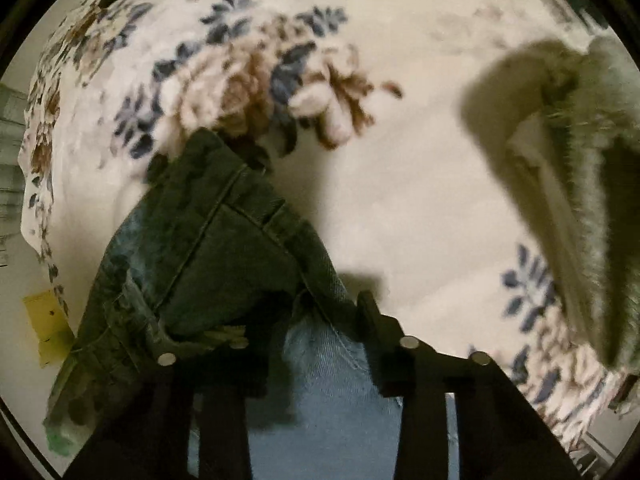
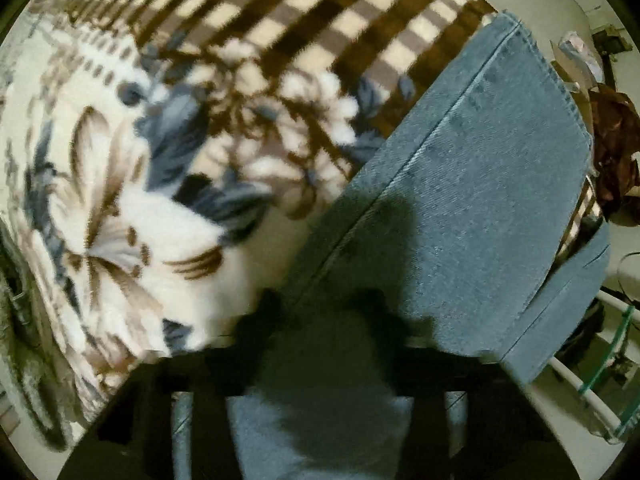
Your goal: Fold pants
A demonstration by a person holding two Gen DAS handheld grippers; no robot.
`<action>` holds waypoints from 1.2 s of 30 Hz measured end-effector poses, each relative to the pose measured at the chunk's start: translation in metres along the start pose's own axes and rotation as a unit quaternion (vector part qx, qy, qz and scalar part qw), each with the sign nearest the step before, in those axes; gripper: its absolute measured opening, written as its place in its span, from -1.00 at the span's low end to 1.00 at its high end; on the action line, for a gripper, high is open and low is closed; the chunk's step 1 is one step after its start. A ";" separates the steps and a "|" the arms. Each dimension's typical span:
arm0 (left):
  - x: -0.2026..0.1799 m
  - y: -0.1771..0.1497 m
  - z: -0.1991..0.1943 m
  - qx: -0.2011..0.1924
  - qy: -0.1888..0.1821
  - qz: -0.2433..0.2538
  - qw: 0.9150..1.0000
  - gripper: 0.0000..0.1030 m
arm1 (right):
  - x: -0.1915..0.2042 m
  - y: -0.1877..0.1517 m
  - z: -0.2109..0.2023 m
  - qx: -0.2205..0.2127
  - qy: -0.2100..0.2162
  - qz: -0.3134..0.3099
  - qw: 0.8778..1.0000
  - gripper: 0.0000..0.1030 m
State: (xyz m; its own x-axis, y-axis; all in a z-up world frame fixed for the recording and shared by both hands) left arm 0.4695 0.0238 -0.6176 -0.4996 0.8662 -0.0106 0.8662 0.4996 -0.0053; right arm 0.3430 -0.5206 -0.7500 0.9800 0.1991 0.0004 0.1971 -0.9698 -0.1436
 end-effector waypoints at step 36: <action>0.259 -0.216 0.027 -0.032 -0.015 -0.037 0.999 -0.90 | -0.273 -0.079 0.015 0.020 0.044 -0.142 0.989 -0.86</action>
State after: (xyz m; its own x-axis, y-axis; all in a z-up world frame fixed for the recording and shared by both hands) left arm 0.1533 0.1396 -0.6457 -0.5613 0.8266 -0.0422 0.8246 0.5628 0.0573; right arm 0.0594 -0.4962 -0.7540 0.8841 0.4480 0.1327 0.4654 -0.8696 -0.1650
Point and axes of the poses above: each gripper's, at about its wrist camera, not at the fingertips, and z roughly the way its jaws point, x to its left, y to its top, the point moved 8 cm from there along z, roughly the way its jaws point, and after that the axes turned 4 degrees about z, right-handed, at the moved point
